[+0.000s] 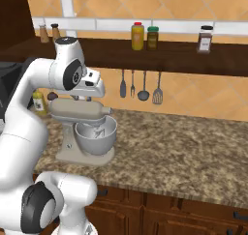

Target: Navigate to the electric kettle.

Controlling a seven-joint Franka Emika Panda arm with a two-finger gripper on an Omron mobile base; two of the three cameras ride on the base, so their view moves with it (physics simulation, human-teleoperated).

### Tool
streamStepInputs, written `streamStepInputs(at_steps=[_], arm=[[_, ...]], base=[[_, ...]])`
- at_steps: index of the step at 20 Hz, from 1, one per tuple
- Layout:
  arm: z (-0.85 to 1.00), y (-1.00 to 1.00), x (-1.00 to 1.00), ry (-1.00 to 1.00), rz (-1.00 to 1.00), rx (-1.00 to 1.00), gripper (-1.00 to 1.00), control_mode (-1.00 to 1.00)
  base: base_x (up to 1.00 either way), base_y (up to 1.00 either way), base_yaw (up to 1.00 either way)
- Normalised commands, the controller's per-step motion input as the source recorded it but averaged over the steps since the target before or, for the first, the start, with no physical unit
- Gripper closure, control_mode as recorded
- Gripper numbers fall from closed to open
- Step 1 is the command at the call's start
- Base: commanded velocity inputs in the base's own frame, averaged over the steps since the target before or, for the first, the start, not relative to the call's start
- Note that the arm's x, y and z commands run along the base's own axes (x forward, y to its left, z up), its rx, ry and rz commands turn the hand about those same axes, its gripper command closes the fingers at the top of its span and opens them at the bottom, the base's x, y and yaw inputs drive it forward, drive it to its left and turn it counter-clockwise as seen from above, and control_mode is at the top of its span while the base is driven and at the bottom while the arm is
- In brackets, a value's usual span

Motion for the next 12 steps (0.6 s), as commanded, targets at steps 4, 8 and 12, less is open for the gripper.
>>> streamStepInputs(at_steps=[4, 8, 12], arm=[[0.0, 0.0, 0.0, 0.0, 0.0, 0.0, -1.0, 1.0], [0.0, 0.0, 0.0, 0.0, 0.0, 0.0, -1.0, 1.0], [0.0, 0.0, 0.0, 0.0, 0.0, 0.0, -1.0, 1.0]], base=[[-0.32, 0.0, 0.0], [-0.7, -0.03, 0.0], [-0.61, -0.08, 0.12]])
